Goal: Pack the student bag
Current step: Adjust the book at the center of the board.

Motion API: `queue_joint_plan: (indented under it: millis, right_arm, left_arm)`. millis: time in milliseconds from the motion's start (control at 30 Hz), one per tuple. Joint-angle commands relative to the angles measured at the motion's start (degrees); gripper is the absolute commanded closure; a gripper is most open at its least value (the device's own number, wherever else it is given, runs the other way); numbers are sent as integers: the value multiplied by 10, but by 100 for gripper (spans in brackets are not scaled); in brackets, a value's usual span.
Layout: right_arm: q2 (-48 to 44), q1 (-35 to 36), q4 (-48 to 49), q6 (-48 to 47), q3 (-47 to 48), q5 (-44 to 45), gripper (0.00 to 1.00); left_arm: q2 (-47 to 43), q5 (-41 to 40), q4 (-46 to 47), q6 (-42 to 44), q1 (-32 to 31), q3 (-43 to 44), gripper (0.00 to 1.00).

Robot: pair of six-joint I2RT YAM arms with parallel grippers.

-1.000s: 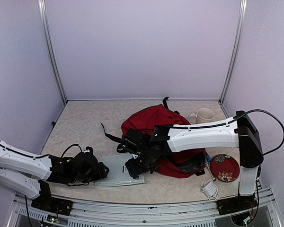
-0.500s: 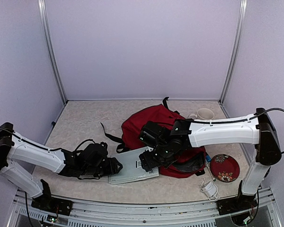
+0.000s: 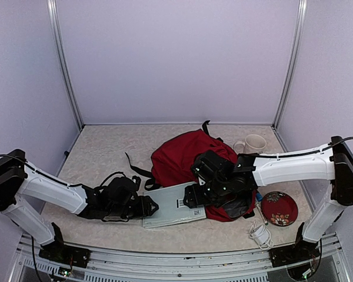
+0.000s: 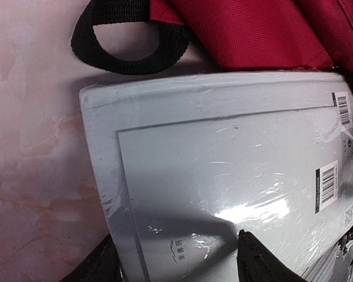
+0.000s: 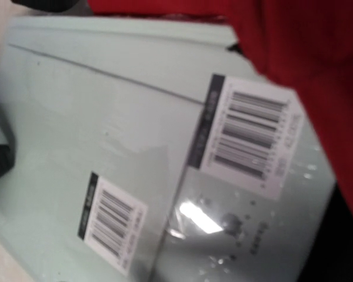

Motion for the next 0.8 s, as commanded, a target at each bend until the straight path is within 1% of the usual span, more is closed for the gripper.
queue_joint_plan:
  millis: [0, 100, 233, 300, 400, 433, 567, 667, 767]
  right_arm:
    - [-16, -2, 34, 11, 10, 14, 22]
    - [-19, -2, 4, 18, 10, 36, 18]
    - [-22, -7, 7, 22, -2, 22, 14]
    - [-26, -14, 9, 25, -9, 1, 12]
    - [-46, -25, 14, 27, -22, -10, 1]
    - [-57, -29, 18, 27, -26, -13, 0]
    - [-99, -43, 55, 36, -60, -50, 1]
    - [-123, -48, 82, 58, -94, -65, 8]
    - [-133, -48, 90, 83, -127, -60, 17]
  left_arm:
    - [30, 84, -19, -4, -6, -8, 36]
    - [34, 86, -18, -4, -6, -7, 36]
    - [35, 87, -19, -3, -5, -6, 36]
    - [34, 87, -19, -1, -5, -6, 36]
    - [33, 85, -20, -1, -5, -5, 36]
    - [33, 85, -20, -1, -5, -6, 36]
    - [33, 85, -20, 0, -4, -6, 36]
    - [33, 82, -21, 0, -4, -5, 36]
    - [33, 82, -21, 1, -4, -6, 36]
